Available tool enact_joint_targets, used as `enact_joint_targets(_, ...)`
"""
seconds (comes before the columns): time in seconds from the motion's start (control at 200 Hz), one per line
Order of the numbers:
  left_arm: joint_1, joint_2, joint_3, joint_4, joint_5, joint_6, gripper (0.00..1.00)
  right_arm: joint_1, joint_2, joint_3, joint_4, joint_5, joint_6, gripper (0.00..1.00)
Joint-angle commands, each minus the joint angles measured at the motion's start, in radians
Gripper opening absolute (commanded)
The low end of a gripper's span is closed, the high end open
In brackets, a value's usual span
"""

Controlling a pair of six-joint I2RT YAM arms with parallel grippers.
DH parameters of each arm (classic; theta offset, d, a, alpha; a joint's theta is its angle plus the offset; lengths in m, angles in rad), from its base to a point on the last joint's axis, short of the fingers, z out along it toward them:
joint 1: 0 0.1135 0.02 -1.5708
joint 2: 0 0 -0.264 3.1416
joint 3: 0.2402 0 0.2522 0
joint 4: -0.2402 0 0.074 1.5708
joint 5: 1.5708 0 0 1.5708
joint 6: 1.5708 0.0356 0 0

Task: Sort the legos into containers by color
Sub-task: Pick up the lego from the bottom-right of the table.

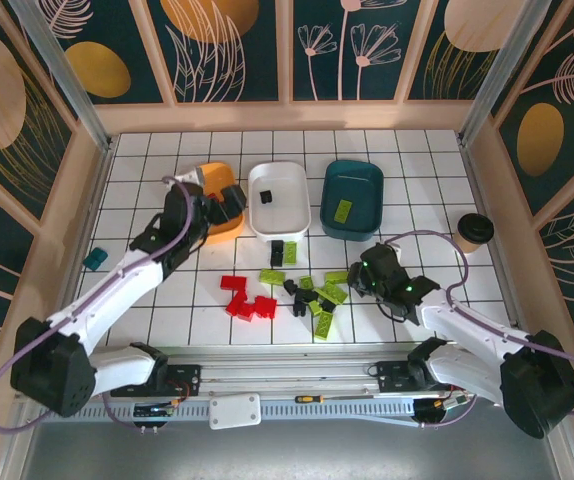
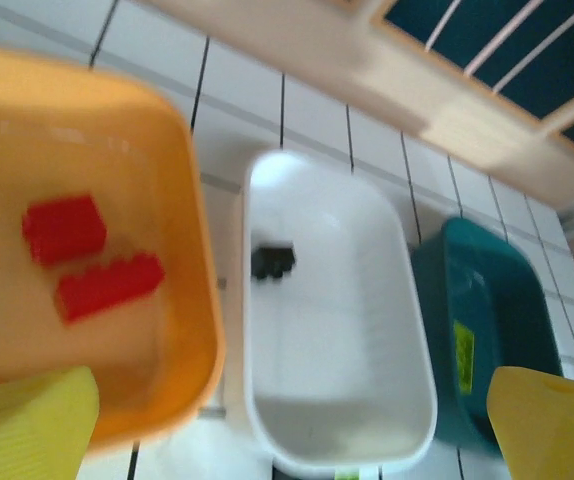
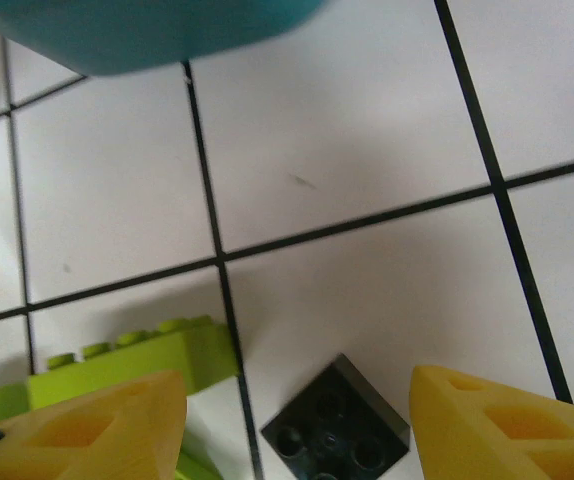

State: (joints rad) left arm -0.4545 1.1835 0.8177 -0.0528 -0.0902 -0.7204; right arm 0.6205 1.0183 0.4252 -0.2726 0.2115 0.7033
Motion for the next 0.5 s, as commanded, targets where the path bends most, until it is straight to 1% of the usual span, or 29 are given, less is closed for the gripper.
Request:
enact_joint_targets(0.0, 0.002, -0.087, -0.121, 0.013, 0.044, -0.063, 0.99, -0.005, 0.01, -0.027, -0.03, -0.004, 0.04, 0.6)
enact_joint_targets(0.21, 0.003, -0.216, -0.253, 0.001, 0.066, -0.08, 0.99, -0.005, 0.071, -0.034, 0.013, -0.023, 0.05, 0.6)
enact_joint_targets(0.405, 0.002, -0.236, -0.317, 0.011, 0.085, -0.087, 0.99, -0.004, 0.169, -0.019, 0.074, -0.027, 0.04, 0.6)
enact_joint_targets(0.495, 0.002, -0.24, -0.336, 0.013, 0.085, -0.089, 0.99, -0.003, 0.205, -0.013, 0.086, -0.028, 0.035, 0.57)
